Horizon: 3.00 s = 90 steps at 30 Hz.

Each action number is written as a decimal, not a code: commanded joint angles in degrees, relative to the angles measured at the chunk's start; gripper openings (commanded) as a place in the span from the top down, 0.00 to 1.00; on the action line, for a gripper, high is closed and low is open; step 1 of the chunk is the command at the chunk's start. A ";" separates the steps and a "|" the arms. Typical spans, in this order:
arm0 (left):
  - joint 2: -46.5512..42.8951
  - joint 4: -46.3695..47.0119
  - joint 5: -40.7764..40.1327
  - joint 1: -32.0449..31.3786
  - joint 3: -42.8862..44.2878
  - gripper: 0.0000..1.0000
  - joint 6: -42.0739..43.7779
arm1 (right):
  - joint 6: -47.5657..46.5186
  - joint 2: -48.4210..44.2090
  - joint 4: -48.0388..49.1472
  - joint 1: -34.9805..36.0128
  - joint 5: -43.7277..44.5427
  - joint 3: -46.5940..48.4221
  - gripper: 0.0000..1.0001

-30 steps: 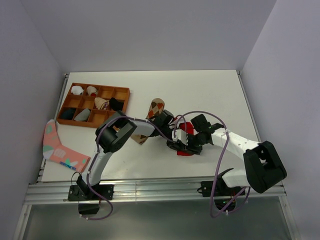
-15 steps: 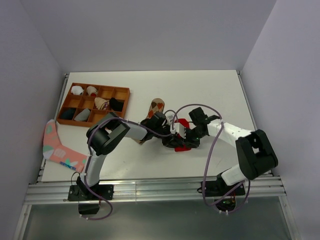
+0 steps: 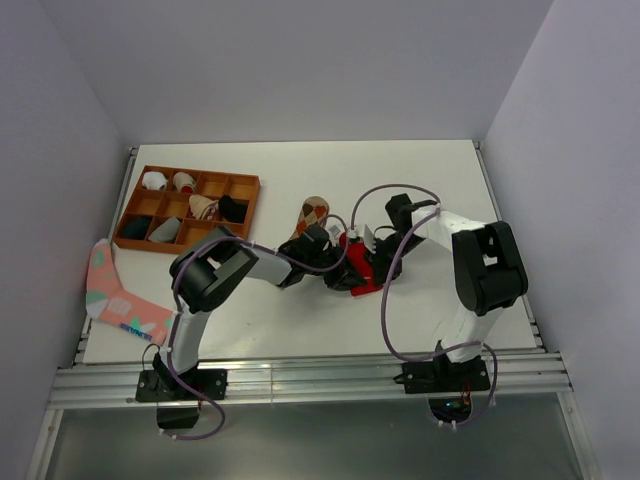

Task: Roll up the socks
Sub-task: Roll the sock at the center of the board.

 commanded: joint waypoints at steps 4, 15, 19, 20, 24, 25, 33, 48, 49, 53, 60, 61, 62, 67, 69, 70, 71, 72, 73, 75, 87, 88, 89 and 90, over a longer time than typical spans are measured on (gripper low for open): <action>-3.75 -0.03 -6.92 -0.66 0.08 0.74 1.13 | -0.09 4.55 -9.97 -1.69 -0.97 4.47 0.87; -7.79 2.52 -14.56 -2.50 -3.34 0.60 7.45 | -0.18 11.41 -16.04 -4.86 -2.64 10.89 0.88; -10.16 2.44 -21.31 -3.47 -5.01 0.60 13.16 | 0.09 14.48 -18.58 -5.21 -2.82 13.61 0.89; -11.21 1.91 -23.26 -4.25 -5.45 0.60 14.83 | 0.35 15.19 -19.02 -5.38 -2.91 15.10 0.89; -14.55 4.18 -31.87 -7.24 -8.70 0.59 25.36 | 1.06 18.26 -21.39 -6.52 -3.09 18.62 0.89; -15.25 6.72 -32.84 -7.68 -9.58 0.59 26.87 | 1.14 19.75 -22.45 -6.79 -3.00 19.24 0.89; -17.20 15.35 -31.03 -9.18 -13.37 0.55 47.07 | 1.58 24.94 -26.41 -7.58 -2.65 24.86 0.89; -9.20 4.81 -19.58 -9.18 -0.53 0.50 60.10 | 2.55 27.32 -27.82 -7.76 -2.38 26.98 0.89; -8.85 4.81 -19.58 -9.18 -0.62 0.50 60.19 | 2.38 27.41 -27.90 -7.76 -2.38 26.98 0.89; -7.53 4.19 -18.36 -9.00 -0.01 0.50 60.90 | 2.72 27.76 -28.17 -7.76 -2.38 27.50 0.89; -5.59 4.80 -17.74 -8.74 -0.09 0.51 59.93 | 3.08 27.76 -28.87 -7.84 -2.21 27.94 0.89; -5.07 4.72 -17.91 -8.57 0.17 0.52 59.67 | 2.82 27.85 -28.96 -7.84 -2.21 27.94 0.89; -4.80 4.89 -17.83 -8.30 0.17 0.52 58.97 | 2.73 27.85 -29.05 -7.76 -2.12 27.86 0.89; -2.96 5.51 -15.99 -7.33 0.61 0.60 55.54 | 3.60 27.32 -27.64 -7.76 -1.68 26.80 0.90; -2.61 5.51 -14.84 -7.16 0.61 0.67 53.96 | 3.95 26.97 -27.20 -7.76 -1.68 26.54 0.90; -2.26 5.77 -14.23 -7.16 0.26 0.70 53.34 | 4.13 26.97 -27.12 -7.76 -1.68 26.45 0.90; -2.17 6.04 -13.18 -7.16 0.00 0.72 52.12 | 4.39 26.80 -27.03 -7.76 -1.59 26.36 0.90; -2.08 6.04 -12.73 -7.16 -0.27 0.74 51.50 | 4.66 26.71 -26.68 -7.76 -1.51 26.27 0.90; -2.08 6.04 -12.47 -7.16 -0.62 0.81 50.80 | 4.92 26.53 -26.41 -7.76 -1.24 26.10 0.90; -1.90 5.52 -10.62 -7.16 -0.88 0.89 48.86 | 5.88 25.83 -25.28 -7.76 -0.89 25.75 0.90; 3.28 -14.42 -7.10 -6.28 5.00 1.00 33.22 | 13.88 15.02 -11.92 -7.76 1.92 18.63 0.60; 3.55 -15.57 -6.93 -6.11 5.53 1.00 32.43 | 14.41 14.32 -10.95 -7.76 2.01 17.76 0.58; 3.55 -16.02 -6.32 -5.76 5.45 1.00 31.64 | 15.02 12.66 -9.90 -7.76 2.01 17.31 0.53; 3.72 -17.50 -6.14 -5.67 5.27 1.00 31.19 | 15.55 11.86 -8.50 -7.84 1.66 16.26 0.51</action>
